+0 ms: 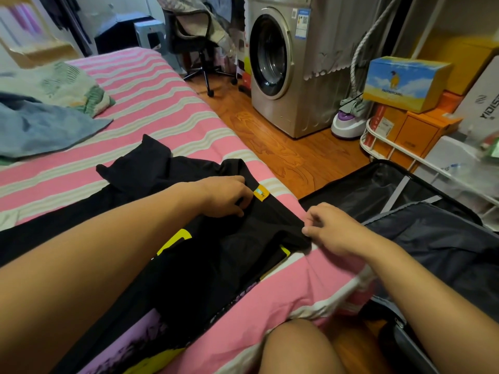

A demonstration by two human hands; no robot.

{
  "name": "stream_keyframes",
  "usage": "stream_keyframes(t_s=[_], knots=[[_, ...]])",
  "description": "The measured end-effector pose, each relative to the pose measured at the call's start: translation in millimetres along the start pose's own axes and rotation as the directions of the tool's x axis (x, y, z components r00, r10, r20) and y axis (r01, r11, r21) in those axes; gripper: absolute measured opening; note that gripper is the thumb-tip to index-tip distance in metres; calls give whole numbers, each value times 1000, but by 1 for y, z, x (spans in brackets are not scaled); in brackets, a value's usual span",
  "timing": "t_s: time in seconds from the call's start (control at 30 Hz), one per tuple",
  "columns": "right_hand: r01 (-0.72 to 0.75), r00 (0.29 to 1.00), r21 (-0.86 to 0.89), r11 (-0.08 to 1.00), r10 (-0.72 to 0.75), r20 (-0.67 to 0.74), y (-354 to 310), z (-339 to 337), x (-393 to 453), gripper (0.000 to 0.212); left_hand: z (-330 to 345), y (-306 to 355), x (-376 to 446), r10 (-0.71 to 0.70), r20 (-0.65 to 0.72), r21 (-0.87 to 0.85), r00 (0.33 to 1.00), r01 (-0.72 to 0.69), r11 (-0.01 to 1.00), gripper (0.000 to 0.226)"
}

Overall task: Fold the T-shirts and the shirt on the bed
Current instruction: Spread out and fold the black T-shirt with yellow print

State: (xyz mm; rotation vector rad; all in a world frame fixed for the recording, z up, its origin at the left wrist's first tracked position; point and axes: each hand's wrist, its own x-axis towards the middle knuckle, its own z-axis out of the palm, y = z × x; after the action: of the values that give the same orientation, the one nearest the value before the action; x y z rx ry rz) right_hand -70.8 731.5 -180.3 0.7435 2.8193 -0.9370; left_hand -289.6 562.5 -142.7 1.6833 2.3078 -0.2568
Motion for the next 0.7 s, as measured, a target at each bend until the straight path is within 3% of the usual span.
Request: stream_keyframes(t_s=[0.07,0.13,0.2,0.27,0.33,0.43,0.53,0.6,0.7], knots=[[-24,998,1,1000,24,-51,2,3,2,16,1,9,-1,-62,-133,29,989,66,997,11],[16,989,7,1000,-15,-148,0,5,-3,14,5,19,-15,-179,-360,-112,916,148,983,13],[178,959,109,978,-148,-240,-4,5,-14,9,13,31,-47,-272,-529,-327,804,103,939,14],[325,933,155,933,-289,-213,-11,5,-28,25,26,44,-88,-232,-607,-350,760,7,937,21],[401,908,13,916,-396,-136,-13,14,-32,42,45,58,-119,-95,-531,-230,842,-35,972,40],[405,894,-84,911,-413,-172,-12,26,-24,26,66,82,-129,-87,-291,-47,953,76,996,63],[382,899,-54,923,-384,-211,-12,25,-19,4,55,92,-120,-141,-283,8,949,149,989,42],[367,910,-39,929,-367,-192,-15,20,-19,6,36,82,-113,-224,-245,-145,943,193,971,23],[259,953,86,962,-239,-187,-24,12,-13,27,1,48,-90,-428,-174,-525,887,284,802,18]])
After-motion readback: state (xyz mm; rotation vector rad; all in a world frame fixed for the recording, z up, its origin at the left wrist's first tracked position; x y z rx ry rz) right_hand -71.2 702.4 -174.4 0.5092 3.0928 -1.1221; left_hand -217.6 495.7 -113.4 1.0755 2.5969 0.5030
